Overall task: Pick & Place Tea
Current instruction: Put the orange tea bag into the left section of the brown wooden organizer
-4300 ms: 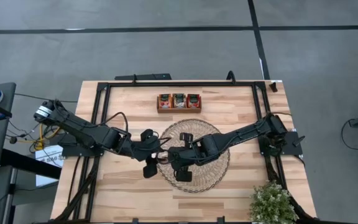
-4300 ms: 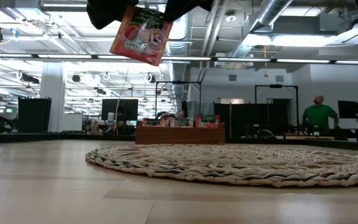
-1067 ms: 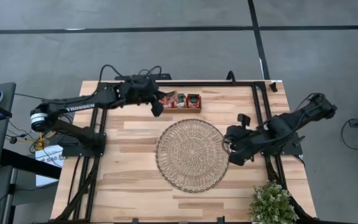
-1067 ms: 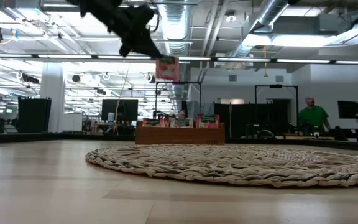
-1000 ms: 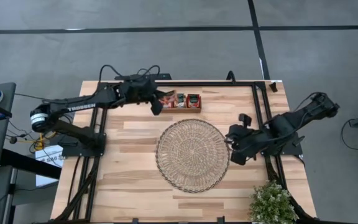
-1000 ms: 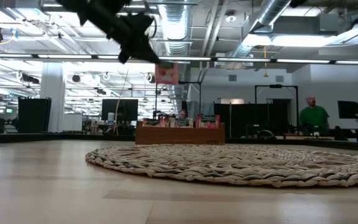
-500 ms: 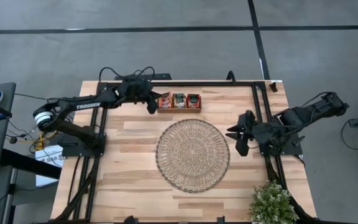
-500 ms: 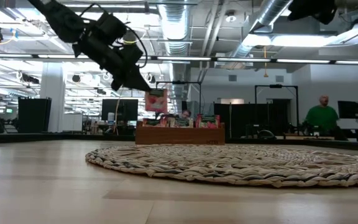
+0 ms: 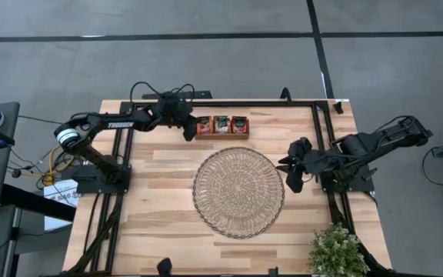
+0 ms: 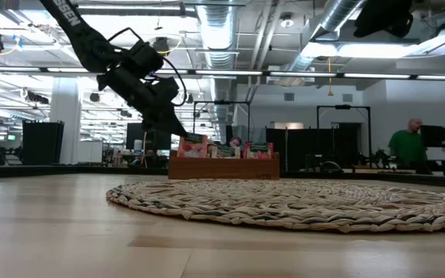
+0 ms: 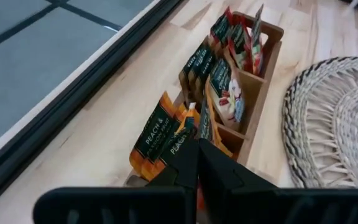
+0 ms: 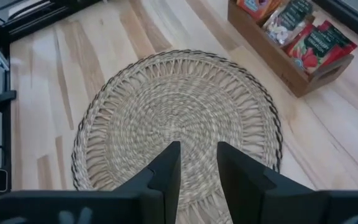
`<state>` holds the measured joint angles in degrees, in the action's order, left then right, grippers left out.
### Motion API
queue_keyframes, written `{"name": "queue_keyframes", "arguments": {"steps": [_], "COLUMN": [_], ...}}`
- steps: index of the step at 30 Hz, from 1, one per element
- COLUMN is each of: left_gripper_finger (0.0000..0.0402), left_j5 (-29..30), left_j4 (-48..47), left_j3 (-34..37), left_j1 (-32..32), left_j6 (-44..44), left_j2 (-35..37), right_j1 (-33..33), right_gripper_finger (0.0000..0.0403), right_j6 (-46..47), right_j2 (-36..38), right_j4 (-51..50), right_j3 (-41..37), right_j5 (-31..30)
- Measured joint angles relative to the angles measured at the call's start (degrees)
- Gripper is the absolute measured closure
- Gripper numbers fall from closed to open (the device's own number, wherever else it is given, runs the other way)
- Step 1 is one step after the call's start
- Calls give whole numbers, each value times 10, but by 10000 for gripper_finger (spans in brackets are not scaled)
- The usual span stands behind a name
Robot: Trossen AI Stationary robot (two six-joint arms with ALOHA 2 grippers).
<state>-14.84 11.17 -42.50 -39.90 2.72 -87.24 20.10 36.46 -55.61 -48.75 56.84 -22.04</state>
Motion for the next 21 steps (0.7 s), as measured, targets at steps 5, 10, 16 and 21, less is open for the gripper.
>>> {"name": "queue_keyframes", "arguments": {"steps": [5, 10, 16, 21], "left_gripper_finger": [401, 401, 401, 401], "left_j5": [-20, -34, -34, -34], "left_j4": [0, -17, -17, -18], "left_j3": [0, 0, 0, 0], "left_j1": [-13, -16, -16, -15], "left_j6": [8, 7, 6, -7], "left_j2": [0, 0, 0, -2], "right_j1": [-1, -1, 1, 11], "right_gripper_finger": [306, 306, 306, 306], "right_j6": [-3, -5, -9, -9], "right_j2": [10, 27, 57, 81], "right_j4": [1, -5, -25, -28], "right_j3": [0, 0, 0, -1], "right_j5": [-4, -6, -30, -53]}}
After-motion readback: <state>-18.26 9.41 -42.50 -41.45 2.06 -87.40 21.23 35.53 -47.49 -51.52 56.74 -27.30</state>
